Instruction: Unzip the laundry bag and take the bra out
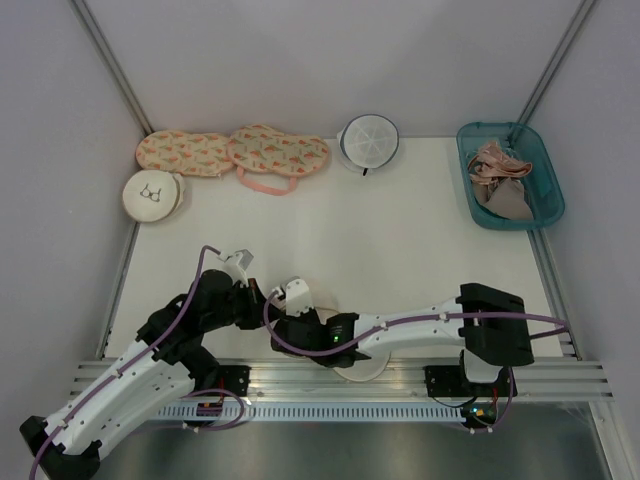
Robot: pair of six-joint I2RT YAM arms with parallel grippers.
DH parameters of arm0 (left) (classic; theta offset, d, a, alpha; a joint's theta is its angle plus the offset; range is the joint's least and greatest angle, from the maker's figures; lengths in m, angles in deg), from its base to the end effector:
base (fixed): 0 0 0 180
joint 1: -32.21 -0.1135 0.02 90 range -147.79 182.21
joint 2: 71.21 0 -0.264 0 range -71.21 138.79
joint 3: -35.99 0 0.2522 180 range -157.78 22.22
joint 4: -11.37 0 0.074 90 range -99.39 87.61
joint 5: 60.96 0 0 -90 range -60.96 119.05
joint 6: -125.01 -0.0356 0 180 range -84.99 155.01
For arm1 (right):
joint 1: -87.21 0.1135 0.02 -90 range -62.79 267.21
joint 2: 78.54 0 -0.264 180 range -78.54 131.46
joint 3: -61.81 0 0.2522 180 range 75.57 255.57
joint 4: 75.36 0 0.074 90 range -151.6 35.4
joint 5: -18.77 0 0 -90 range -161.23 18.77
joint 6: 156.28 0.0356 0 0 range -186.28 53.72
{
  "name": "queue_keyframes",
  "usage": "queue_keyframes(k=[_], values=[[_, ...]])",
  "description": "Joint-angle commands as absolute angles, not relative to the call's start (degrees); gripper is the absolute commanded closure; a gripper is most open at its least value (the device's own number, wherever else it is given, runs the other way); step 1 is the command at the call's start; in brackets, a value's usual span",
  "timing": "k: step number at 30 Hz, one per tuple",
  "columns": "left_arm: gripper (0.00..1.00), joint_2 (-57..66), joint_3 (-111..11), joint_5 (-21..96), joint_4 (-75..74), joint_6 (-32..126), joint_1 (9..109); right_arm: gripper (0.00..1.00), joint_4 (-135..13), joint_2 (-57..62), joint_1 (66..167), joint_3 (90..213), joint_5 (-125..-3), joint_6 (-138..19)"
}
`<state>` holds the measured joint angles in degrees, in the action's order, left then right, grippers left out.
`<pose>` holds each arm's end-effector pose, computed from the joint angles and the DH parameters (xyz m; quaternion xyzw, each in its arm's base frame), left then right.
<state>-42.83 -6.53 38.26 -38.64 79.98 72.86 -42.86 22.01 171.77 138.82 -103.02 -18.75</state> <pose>0.0879 -0.0830 0.2366 0.0031 0.8884 -0.3607 0.2841 0.0526 0.3544 0.1858 -0.2163 0.8976 0.1503 0.3534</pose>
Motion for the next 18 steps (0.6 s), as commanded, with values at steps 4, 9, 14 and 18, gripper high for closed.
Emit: queue_keyframes(k=[4, 9, 14, 18], values=[[0.98, -42.5, -7.1, 39.3, -36.8, 81.6, 73.2, 0.57, -42.2, 10.2, 172.9, 138.1, -108.0, -20.9], [0.98, -41.3, -7.4, 39.5, -36.6, 81.5, 73.2, 0.29, -41.3, 11.6, 172.9, 137.4, -107.8, -21.1], [0.98, -41.4, -7.7, 39.6, -36.6, 81.5, 73.2, 0.27, -43.6, 15.1, 172.9, 136.3, -106.6, -19.6], [0.98, -41.7, -7.8, 39.7, -36.7, 81.6, 73.2, 0.41, -44.9, 17.0, 172.8, 135.8, -106.3, -18.6]])
